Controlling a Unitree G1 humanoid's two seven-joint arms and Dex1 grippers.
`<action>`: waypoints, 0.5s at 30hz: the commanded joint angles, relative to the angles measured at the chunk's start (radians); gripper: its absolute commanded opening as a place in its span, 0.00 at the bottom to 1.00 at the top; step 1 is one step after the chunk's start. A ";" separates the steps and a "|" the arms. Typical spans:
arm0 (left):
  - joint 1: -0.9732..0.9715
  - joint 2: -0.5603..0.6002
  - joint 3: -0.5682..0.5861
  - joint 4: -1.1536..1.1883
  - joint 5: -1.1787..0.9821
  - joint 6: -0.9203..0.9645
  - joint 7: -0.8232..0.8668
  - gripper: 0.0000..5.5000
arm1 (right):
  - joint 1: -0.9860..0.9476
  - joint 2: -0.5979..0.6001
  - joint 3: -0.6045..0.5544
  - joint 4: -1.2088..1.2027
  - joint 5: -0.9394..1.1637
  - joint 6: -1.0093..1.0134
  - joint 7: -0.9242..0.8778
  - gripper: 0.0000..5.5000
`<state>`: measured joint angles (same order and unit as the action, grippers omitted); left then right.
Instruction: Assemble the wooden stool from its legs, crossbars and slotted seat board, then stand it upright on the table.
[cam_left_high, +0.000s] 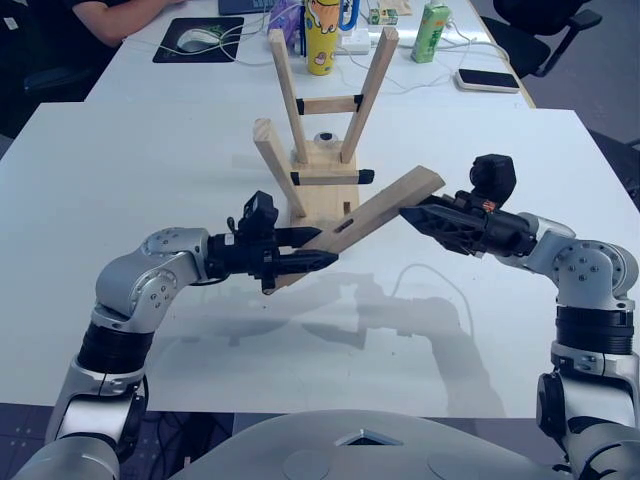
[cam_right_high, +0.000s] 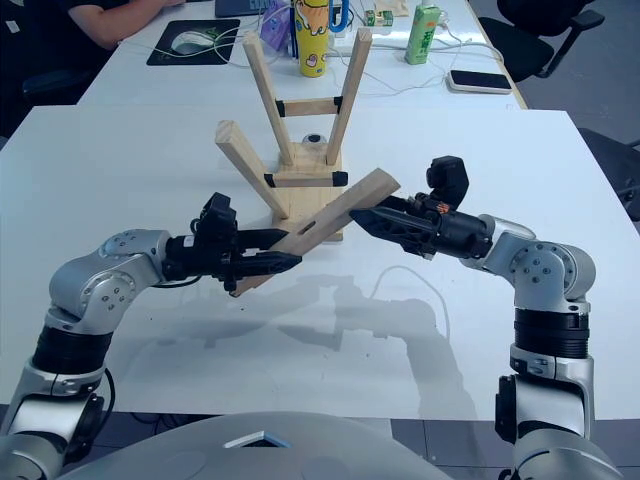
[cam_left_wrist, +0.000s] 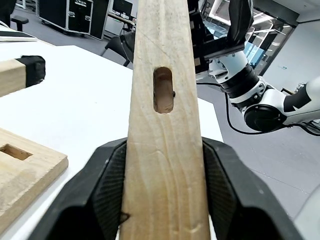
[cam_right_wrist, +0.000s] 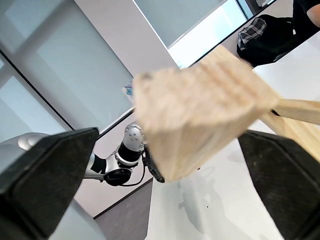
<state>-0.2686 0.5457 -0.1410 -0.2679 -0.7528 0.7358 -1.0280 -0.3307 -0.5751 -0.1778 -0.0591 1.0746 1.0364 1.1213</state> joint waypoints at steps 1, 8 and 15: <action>-0.012 0.038 -0.024 -0.010 0.001 0.035 -0.044 0.37 | 0.004 -0.026 0.041 -0.016 -0.055 -0.034 0.026 0.89; -0.017 0.038 0.000 -0.013 -0.040 0.101 -0.049 0.37 | 0.034 -0.051 0.065 -0.031 -0.081 -0.051 0.079 0.69; -0.016 0.049 0.003 -0.018 -0.049 0.129 -0.061 0.37 | 0.037 -0.062 0.070 -0.030 -0.088 -0.053 0.106 0.51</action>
<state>-0.2718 0.5780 -0.1378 -0.2691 -0.7976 0.8585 -1.0777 -0.3021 -0.6177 -0.1090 -0.0768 0.9947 0.9892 1.2184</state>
